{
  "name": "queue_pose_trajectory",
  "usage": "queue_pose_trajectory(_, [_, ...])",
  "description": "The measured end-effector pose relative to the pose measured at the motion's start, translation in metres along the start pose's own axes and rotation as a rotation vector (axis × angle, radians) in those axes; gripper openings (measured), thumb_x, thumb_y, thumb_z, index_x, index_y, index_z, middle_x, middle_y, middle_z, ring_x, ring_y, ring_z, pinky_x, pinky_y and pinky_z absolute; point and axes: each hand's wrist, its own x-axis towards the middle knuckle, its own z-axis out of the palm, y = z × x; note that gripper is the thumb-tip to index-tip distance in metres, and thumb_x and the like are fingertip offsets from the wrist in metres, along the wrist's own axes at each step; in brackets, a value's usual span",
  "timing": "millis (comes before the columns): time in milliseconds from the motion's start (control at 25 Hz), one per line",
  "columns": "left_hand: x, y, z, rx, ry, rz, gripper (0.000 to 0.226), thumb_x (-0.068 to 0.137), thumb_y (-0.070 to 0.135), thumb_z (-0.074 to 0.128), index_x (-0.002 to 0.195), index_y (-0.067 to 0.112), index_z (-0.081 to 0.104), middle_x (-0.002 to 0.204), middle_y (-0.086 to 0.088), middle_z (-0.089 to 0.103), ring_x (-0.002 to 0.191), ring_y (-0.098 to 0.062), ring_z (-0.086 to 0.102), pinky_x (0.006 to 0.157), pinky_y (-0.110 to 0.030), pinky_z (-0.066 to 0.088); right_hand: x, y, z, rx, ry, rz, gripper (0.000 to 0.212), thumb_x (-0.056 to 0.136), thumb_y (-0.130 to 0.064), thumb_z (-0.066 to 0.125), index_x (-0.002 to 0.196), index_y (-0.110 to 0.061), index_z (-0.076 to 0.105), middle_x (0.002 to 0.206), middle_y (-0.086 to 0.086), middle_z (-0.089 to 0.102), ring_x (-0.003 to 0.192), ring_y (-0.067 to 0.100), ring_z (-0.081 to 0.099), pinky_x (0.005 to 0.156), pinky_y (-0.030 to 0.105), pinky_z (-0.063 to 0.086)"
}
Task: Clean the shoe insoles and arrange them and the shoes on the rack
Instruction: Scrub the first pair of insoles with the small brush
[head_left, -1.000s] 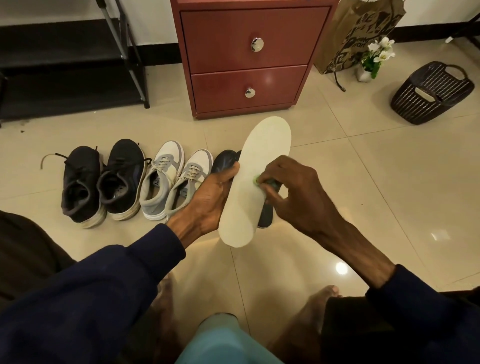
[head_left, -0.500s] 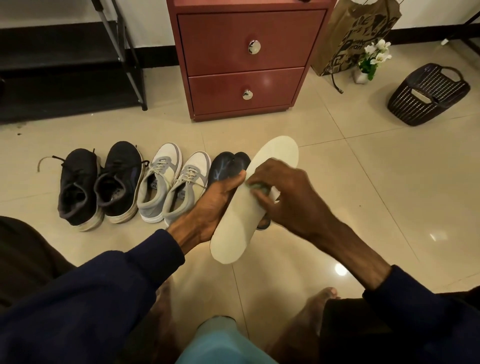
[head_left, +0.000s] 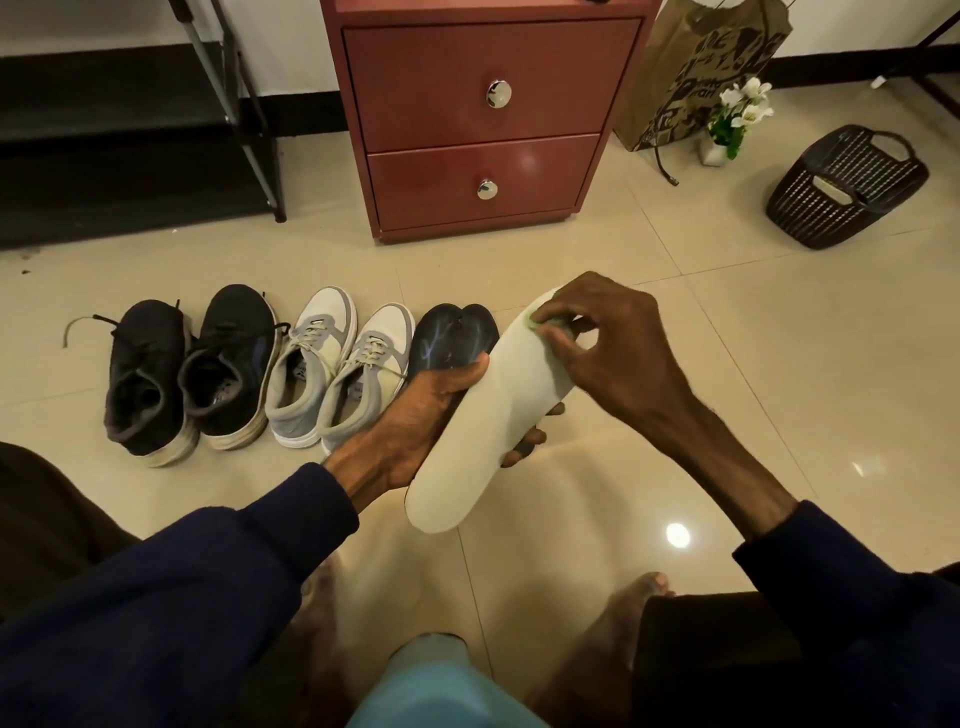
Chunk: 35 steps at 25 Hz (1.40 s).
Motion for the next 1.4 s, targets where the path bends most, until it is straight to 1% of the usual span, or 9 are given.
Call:
queue_pose_trajectory(200, [0.002,-0.001,-0.003,0.034,-0.061,-0.010,0.059,0.109,0.046,0.036,0.154,0.007,0.043,0.152,-0.027,0.046,0.123,-0.044,0.043,0.088,-0.047,0.048,0.007,0.024,-0.011,-0.066,0.251,0.224,0.012,0.083,-0.008,0.074,0.093,-0.013,0.076,0.093,-0.001,0.071,0.081,0.009,0.064,0.075,0.032,0.058])
queue_pose_trajectory(360, [-0.002,0.003,0.004,0.026,0.070,0.004,0.053,0.109,0.043,0.035,0.126,0.010,0.073,0.127,-0.021,0.068,0.102,-0.038,0.065,0.083,-0.044,0.055,0.004,-0.001,0.003,0.015,-0.012,0.023,0.014,0.084,-0.006,0.074,0.097,-0.011,0.077,0.096,0.001,0.070,0.086,0.010,0.064,0.076,0.021,0.055])
queue_pose_trajectory(560, [0.000,0.002,0.002,0.007,0.015,0.021,0.057,0.110,0.044,0.034,0.148,0.007,0.051,0.147,-0.026,0.052,0.119,-0.043,0.050,0.091,-0.048,0.045,0.008,0.024,-0.010,-0.026,0.242,0.228,0.013,0.082,-0.007,0.074,0.091,-0.016,0.075,0.092,-0.003,0.070,0.081,0.008,0.065,0.073,0.034,0.058])
queue_pose_trajectory(720, [-0.002,0.008,0.006,-0.067,0.155,0.108,0.048,0.107,0.043,0.042,0.123,0.011,0.073,0.115,-0.016,0.071,0.094,-0.031,0.067,0.085,-0.044,0.050,-0.022,-0.029,0.025,0.160,0.008,0.021,0.017,0.081,-0.001,0.072,0.095,-0.010,0.073,0.095,0.001,0.067,0.087,0.015,0.063,0.074,0.034,0.054])
queue_pose_trajectory(880, [-0.001,0.011,-0.002,-0.058,0.279,0.119,0.045,0.104,0.047,0.049,0.127,0.014,0.068,0.106,-0.007,0.074,0.083,-0.022,0.071,0.072,-0.031,0.058,-0.052,-0.056,0.044,0.107,-0.405,-0.252,0.014,0.088,-0.012,0.071,0.103,-0.011,0.071,0.106,0.003,0.065,0.097,0.016,0.059,0.085,0.028,0.050])
queue_pose_trajectory(1080, [0.001,0.012,0.003,-0.083,0.270,0.144,0.041,0.105,0.046,0.047,0.118,0.015,0.070,0.096,-0.006,0.075,0.079,-0.022,0.072,0.072,-0.033,0.061,-0.032,-0.045,0.041,0.073,-0.073,-0.052,0.013,0.088,-0.012,0.072,0.100,-0.007,0.072,0.101,0.006,0.068,0.091,0.019,0.062,0.084,0.028,0.053])
queue_pose_trajectory(1200, [0.001,0.012,0.000,-0.076,0.323,0.145,0.044,0.103,0.047,0.052,0.121,0.011,0.071,0.101,-0.009,0.077,0.083,-0.025,0.075,0.069,-0.032,0.061,-0.051,-0.069,0.051,0.166,-0.288,-0.141,0.014,0.087,-0.012,0.072,0.101,-0.009,0.073,0.104,0.005,0.068,0.095,0.017,0.062,0.087,0.020,0.046])
queue_pose_trajectory(1280, [0.003,0.013,-0.004,-0.099,0.339,0.187,0.048,0.105,0.046,0.050,0.133,0.010,0.066,0.116,-0.015,0.075,0.095,-0.032,0.075,0.080,-0.041,0.061,-0.058,-0.079,0.050,0.256,-0.491,-0.216,0.014,0.086,-0.010,0.074,0.100,-0.007,0.074,0.103,0.004,0.069,0.093,0.012,0.062,0.082,0.011,0.044])
queue_pose_trajectory(1400, [0.004,0.016,-0.006,-0.112,0.336,0.212,0.049,0.108,0.045,0.042,0.119,0.010,0.075,0.106,-0.014,0.077,0.089,-0.030,0.076,0.079,-0.040,0.062,-0.045,-0.066,0.045,0.199,-0.461,-0.232,0.016,0.085,-0.013,0.076,0.101,-0.010,0.075,0.103,0.003,0.070,0.094,0.011,0.062,0.084,0.015,0.047])
